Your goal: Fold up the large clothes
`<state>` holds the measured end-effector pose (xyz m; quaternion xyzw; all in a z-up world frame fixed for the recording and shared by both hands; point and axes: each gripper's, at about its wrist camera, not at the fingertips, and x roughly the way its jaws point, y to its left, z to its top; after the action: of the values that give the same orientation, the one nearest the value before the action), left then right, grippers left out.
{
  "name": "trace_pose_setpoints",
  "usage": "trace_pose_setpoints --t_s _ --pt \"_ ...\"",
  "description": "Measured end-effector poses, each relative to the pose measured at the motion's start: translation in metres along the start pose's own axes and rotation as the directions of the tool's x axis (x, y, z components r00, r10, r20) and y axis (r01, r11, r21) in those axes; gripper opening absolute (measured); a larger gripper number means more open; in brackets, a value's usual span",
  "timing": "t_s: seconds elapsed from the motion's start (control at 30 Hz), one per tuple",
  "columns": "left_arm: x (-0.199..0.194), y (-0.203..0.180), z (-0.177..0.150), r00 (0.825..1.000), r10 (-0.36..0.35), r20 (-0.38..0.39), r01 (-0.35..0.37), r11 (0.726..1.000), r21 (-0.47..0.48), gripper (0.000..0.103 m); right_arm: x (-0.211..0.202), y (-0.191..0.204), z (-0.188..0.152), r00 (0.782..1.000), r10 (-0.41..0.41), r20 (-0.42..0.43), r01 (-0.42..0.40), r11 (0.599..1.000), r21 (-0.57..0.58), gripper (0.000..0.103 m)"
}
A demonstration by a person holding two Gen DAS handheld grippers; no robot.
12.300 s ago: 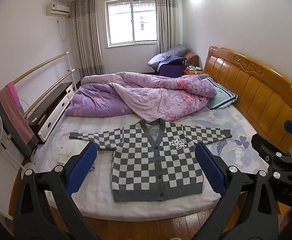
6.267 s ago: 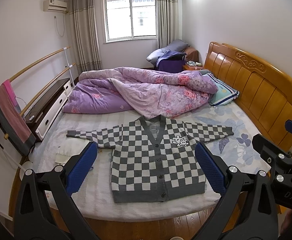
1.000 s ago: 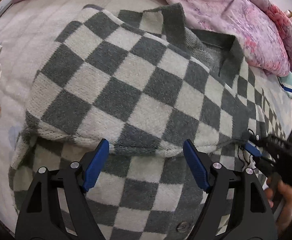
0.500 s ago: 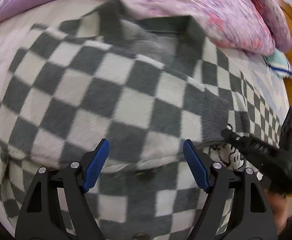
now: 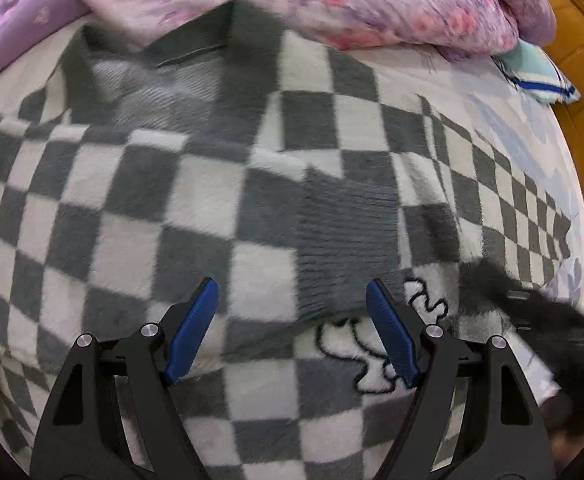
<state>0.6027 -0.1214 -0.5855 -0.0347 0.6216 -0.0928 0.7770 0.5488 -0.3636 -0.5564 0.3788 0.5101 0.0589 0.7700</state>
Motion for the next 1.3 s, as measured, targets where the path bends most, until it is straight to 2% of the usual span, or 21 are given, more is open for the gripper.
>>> trace_pose_setpoints --t_s 0.1,0.17,0.2,0.27,0.33,0.4,0.5,0.53,0.57,0.63,0.67,0.73,0.8,0.9,0.97,1.07,1.13,1.2,1.27,1.3 --pt "0.016 -0.017 0.006 0.999 0.010 -0.035 -0.008 0.999 0.042 0.077 -0.048 -0.043 0.019 0.990 -0.101 0.094 0.097 0.994 0.045 0.012" --pt "0.034 -0.024 0.007 0.996 0.049 -0.081 -0.044 0.996 0.072 0.077 -0.082 -0.086 0.034 0.964 -0.209 0.165 0.188 0.973 0.136 0.017" --pt "0.042 -0.027 0.007 0.993 0.071 -0.092 -0.062 0.994 0.090 0.080 -0.092 -0.104 0.039 0.953 -0.242 0.183 0.210 0.961 0.181 0.026" --pt "0.048 -0.028 0.010 0.993 0.068 -0.094 -0.061 0.995 0.073 0.085 -0.120 -0.153 0.048 0.920 -0.320 0.226 0.236 0.913 0.334 0.033" --pt "0.052 -0.029 0.012 0.993 0.056 -0.104 -0.051 0.997 0.057 0.092 -0.133 -0.188 0.054 0.913 -0.323 0.250 0.195 0.882 0.429 0.044" --pt "0.060 -0.041 0.012 0.990 0.106 -0.094 -0.097 0.990 0.102 0.094 -0.137 -0.219 0.060 0.914 -0.317 0.253 0.154 0.848 0.507 0.048" --pt "0.063 -0.047 0.012 0.988 0.137 -0.070 -0.129 0.986 0.101 0.094 -0.126 -0.247 0.069 0.928 -0.267 0.261 0.065 0.804 0.590 0.048" --pt "0.063 -0.046 0.012 0.989 0.133 -0.066 -0.127 0.987 0.095 0.094 -0.125 -0.251 0.070 0.925 -0.260 0.276 0.041 0.793 0.608 0.049" --pt "0.063 -0.047 0.011 0.990 0.129 -0.060 -0.123 0.988 0.092 0.094 -0.123 -0.252 0.074 0.920 -0.247 0.304 0.009 0.790 0.613 0.049" --pt "0.061 -0.046 0.009 0.992 0.119 -0.047 -0.114 0.988 0.103 0.094 -0.121 -0.258 0.083 0.930 -0.222 0.294 -0.009 0.784 0.621 0.047" --pt "0.060 -0.046 0.008 0.992 0.116 -0.046 -0.110 0.988 0.113 0.094 -0.119 -0.258 0.085 0.928 -0.215 0.305 -0.026 0.778 0.627 0.043" --pt "0.058 -0.044 0.008 0.993 0.106 -0.045 -0.099 0.988 0.122 0.094 -0.120 -0.252 0.087 0.927 -0.172 0.334 -0.077 0.782 0.618 0.013" --pt "0.055 -0.045 0.003 0.994 0.102 -0.044 -0.094 0.984 0.151 0.094 -0.125 -0.231 0.091 0.913 -0.154 0.378 -0.098 0.817 0.569 0.012" --pt "0.047 -0.043 0.000 0.995 0.086 -0.050 -0.076 0.982 0.173 0.094 -0.137 -0.186 0.097 0.905 -0.130 0.406 -0.069 0.895 0.441 0.012" --pt "0.033 -0.032 -0.003 0.998 0.044 -0.051 -0.036 0.989 0.141 0.094 -0.141 -0.149 0.096 0.908 -0.114 0.404 -0.037 0.937 0.348 0.012" --pt "0.008 -0.005 -0.003 0.999 -0.032 -0.035 0.034 0.998 0.053 0.094 -0.139 -0.066 0.089 0.916 -0.095 0.390 0.052 0.991 0.119 0.012" --pt "-0.014 0.021 -0.001 0.996 -0.090 0.012 0.091 0.995 -0.039 0.095 -0.128 -0.016 0.077 0.925 -0.073 0.373 0.081 0.997 -0.006 0.012" --pt "-0.036 0.045 -0.002 0.994 -0.096 0.060 0.103 0.988 -0.112 0.095 -0.105 0.036 0.057 0.942 -0.045 0.331 0.096 0.986 -0.138 0.012" --pt "-0.056 0.072 -0.005 0.994 -0.043 0.096 0.058 0.986 -0.157 0.095 -0.070 0.091 0.027 0.964 -0.038 0.263 0.109 0.959 -0.262 0.012" --pt "-0.066 0.088 -0.011 0.994 0.029 0.104 -0.010 0.984 -0.177 0.095 -0.055 0.108 0.014 0.972 -0.031 0.234 0.103 0.947 -0.305 0.012"
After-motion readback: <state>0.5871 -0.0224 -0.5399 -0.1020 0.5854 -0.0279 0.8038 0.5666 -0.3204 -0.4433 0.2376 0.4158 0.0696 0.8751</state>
